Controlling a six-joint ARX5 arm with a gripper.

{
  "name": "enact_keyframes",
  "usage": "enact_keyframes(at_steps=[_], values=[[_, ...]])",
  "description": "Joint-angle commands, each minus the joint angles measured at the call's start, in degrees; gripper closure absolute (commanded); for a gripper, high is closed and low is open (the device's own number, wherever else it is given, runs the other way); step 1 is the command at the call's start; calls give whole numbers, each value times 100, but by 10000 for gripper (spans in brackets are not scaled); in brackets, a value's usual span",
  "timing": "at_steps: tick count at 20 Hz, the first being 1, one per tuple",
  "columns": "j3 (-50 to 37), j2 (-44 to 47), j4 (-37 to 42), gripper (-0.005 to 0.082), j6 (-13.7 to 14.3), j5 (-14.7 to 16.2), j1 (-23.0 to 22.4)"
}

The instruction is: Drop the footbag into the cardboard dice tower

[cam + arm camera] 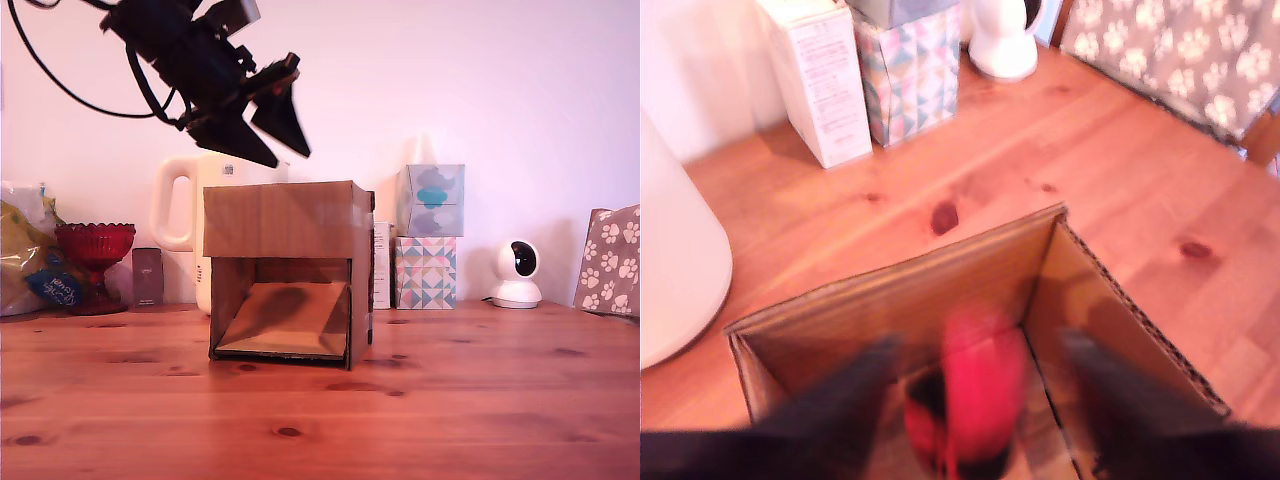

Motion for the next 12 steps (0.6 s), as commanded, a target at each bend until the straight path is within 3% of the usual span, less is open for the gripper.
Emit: enact_keyframes(at_steps=[1,2,3,5,6,9,12], values=[[107,-66,-116,46,26,24,-61],[107,-131,-264,124,39,28,-68],[107,-214,-498,274,37,68,-68],[107,-367,-1001,719,52,188,-66],[105,-428,-1215,776,155,295,-63],[-26,-597,-1532,793,284,330,-57],[-734,-999,-949,793,289,345,-57]])
